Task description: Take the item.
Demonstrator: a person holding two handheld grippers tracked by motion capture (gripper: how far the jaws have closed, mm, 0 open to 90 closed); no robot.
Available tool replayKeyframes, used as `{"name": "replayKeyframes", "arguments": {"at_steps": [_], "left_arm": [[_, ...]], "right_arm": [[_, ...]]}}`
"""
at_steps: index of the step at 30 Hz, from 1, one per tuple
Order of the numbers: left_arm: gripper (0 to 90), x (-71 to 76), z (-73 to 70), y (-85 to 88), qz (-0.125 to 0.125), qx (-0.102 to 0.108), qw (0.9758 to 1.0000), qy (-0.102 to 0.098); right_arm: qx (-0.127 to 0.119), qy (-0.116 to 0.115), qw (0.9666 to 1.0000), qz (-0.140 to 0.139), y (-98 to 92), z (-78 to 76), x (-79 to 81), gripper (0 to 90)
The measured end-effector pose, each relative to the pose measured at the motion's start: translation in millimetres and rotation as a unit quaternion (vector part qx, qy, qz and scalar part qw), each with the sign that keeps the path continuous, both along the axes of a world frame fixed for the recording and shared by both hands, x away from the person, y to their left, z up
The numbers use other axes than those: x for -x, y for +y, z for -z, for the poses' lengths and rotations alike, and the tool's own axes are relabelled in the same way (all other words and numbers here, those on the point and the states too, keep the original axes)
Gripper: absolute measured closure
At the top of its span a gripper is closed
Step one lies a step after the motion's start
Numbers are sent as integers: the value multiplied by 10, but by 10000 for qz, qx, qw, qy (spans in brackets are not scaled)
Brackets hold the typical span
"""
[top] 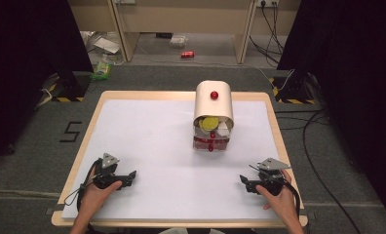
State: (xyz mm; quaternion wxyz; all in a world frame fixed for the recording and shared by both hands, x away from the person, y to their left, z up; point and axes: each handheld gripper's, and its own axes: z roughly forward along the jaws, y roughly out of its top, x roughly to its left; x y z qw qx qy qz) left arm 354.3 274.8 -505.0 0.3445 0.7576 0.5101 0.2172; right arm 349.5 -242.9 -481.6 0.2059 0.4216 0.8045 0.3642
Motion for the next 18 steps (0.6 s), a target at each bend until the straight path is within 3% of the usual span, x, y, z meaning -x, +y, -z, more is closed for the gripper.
{"name": "replayKeyframes", "arguments": {"at_steps": [1, 9, 18], "left_arm": [[71, 0, 0, 0, 0, -1, 10000, 0], [71, 1, 0, -1, -1, -4, 10000, -2], [71, 1, 0, -1, -2, -5, 10000, -3]], "right_arm": [[-50, -96, 9999, -65, 33, -41, 20, 159], [-137, -219, 9993, -270, 126, -132, 50, 154], [-393, -354, 9981, -310, 227, -335, 60, 175]]}}
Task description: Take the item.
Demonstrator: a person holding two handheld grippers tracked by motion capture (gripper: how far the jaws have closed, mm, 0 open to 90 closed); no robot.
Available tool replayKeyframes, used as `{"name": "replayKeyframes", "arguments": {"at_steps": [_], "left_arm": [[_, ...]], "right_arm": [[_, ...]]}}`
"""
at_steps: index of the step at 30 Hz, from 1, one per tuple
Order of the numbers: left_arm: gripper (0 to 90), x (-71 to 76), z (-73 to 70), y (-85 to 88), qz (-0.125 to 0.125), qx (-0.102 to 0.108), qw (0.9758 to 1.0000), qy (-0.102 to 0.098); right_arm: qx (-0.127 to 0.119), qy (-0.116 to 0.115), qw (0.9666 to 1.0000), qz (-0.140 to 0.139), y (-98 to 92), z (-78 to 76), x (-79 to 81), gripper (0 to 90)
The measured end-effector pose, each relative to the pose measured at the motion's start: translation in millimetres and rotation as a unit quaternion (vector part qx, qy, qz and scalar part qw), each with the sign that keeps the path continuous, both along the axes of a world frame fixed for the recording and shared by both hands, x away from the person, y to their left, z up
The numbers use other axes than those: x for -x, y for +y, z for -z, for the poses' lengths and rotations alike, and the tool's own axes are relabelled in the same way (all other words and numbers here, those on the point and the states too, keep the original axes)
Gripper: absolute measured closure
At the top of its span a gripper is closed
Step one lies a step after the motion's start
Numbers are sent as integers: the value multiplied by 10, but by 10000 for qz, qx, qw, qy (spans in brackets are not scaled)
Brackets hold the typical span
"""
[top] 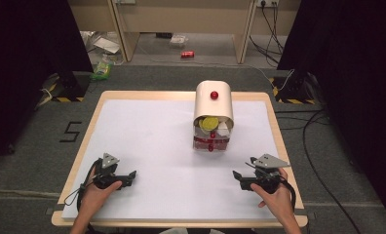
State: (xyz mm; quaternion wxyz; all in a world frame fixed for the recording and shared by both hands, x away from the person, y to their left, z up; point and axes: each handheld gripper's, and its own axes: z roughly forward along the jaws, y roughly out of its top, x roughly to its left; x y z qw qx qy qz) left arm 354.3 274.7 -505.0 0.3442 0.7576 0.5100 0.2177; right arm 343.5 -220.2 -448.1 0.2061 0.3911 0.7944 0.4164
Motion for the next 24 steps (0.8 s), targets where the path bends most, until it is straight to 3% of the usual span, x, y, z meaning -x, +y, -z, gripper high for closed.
{"name": "replayKeyframes", "arguments": {"at_steps": [24], "left_arm": [[70, -2, 0, 2, 1, 6, 10000, 6]], "right_arm": [[-48, -332, 9979, -556, 440, -425, -56, 198]]}}
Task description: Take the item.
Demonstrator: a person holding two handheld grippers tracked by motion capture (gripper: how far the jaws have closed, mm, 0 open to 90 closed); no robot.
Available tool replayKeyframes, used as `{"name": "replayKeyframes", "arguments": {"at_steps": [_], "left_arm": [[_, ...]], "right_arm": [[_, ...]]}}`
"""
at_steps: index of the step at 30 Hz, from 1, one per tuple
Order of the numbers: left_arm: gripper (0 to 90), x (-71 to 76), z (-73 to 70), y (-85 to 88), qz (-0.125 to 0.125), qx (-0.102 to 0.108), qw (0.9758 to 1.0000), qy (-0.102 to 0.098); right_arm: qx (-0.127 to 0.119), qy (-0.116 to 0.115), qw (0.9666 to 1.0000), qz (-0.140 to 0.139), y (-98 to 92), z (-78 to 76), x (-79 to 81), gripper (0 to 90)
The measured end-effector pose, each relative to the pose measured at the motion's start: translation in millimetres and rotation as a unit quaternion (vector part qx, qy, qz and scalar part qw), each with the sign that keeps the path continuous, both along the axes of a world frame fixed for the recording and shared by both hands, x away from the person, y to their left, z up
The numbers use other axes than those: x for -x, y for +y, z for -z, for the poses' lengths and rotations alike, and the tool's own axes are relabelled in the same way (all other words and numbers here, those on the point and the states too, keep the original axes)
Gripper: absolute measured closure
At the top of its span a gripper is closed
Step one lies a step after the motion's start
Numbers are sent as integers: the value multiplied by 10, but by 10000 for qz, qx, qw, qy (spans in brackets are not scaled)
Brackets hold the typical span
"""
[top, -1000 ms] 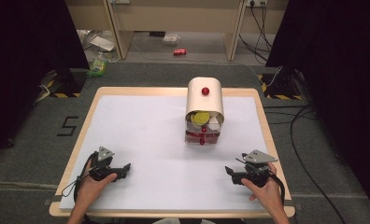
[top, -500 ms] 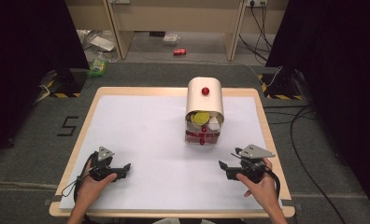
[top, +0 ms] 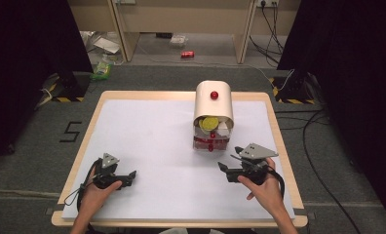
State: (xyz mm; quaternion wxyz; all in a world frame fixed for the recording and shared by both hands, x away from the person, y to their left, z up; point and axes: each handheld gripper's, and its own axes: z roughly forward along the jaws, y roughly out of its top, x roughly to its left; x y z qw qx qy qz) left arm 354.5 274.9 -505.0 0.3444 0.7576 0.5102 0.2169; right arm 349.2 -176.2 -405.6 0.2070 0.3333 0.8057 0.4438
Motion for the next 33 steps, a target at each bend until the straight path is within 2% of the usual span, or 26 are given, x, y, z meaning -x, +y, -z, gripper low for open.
{"name": "replayKeyframes", "arguments": {"at_steps": [12, 18, 26, 33], "left_arm": [[70, 0, 1, -1, -4, 3, 10000, -4], [70, 0, 1, -1, -4, 3, 10000, -4], [70, 1, 1, -2, -7, 3, 10000, -4], [70, 1, 1, -2, -6, 2, 10000, -6]], "right_arm": [[23, -159, 9998, -129, 238, -170, -119, 204], [-10, -166, 9998, -89, 255, -217, -168, 209], [-105, -419, 9990, -60, 331, -378, -249, 214], [-107, -536, 9985, -30, 419, -409, -378, 220]]}}
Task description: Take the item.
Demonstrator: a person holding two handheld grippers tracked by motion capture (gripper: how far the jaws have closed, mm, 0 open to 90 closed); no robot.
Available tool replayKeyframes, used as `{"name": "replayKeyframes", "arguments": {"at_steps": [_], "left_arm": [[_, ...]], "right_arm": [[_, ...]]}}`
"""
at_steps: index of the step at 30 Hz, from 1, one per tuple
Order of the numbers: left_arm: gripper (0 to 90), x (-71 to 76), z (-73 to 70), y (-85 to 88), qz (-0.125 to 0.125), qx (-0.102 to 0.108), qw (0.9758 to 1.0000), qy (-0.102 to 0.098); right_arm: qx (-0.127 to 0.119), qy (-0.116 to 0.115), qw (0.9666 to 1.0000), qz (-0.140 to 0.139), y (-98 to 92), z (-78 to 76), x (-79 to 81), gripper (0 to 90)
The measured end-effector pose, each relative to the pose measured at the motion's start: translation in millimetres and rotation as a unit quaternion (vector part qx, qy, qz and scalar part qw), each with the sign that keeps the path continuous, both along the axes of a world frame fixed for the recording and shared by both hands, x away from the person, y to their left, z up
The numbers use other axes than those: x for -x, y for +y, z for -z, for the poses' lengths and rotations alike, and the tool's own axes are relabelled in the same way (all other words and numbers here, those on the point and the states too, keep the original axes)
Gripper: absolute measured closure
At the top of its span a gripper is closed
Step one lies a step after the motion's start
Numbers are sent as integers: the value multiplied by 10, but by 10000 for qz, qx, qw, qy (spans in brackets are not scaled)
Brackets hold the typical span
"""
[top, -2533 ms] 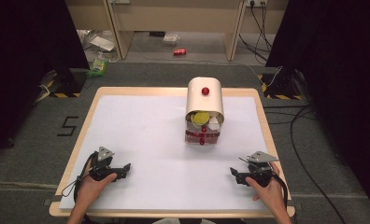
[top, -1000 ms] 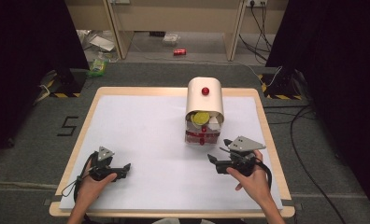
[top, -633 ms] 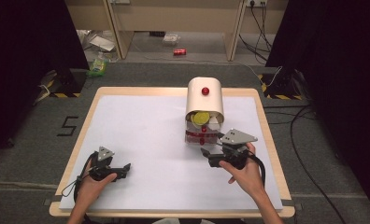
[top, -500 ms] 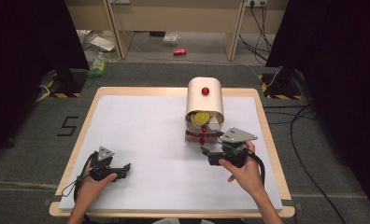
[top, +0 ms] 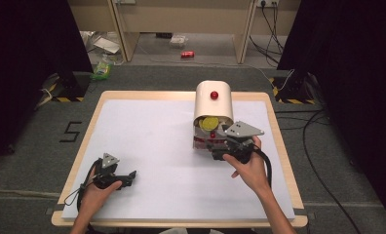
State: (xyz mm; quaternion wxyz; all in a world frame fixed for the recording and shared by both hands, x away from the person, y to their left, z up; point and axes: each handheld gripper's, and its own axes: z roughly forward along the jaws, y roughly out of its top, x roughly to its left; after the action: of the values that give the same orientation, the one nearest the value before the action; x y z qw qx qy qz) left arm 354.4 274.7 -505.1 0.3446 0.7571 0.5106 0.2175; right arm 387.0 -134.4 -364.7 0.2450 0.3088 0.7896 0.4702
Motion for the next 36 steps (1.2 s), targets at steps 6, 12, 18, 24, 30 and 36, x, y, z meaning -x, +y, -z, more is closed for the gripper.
{"name": "replayKeyframes", "arguments": {"at_steps": [6, 12, 18, 24, 30, 36], "left_arm": [[70, 0, 0, 0, 0, 0, 10000, -1], [71, 0, 0, 1, 3, -5, 10000, 1], [70, 1, -1, 1, 4, -7, 10000, 1], [71, 2, 0, 0, -1, -5, 10000, -2], [72, 3, 0, -1, -1, -2, 10000, -9], [72, 3, 1, -1, -1, 0, 10000, -12]], "right_arm": [[72, -93, 9999, 73, 53, 5, -89, 220], [153, -56, 9998, 136, 44, 78, -177, 217], [101, -3, 9998, 173, 7, 116, -209, 215], [101, 52, 9999, 128, 1, 110, -197, 198], [175, 125, 9997, 116, 5, 102, -159, 198], [251, 131, 9996, 26, 5, 103, -89, 194]]}}
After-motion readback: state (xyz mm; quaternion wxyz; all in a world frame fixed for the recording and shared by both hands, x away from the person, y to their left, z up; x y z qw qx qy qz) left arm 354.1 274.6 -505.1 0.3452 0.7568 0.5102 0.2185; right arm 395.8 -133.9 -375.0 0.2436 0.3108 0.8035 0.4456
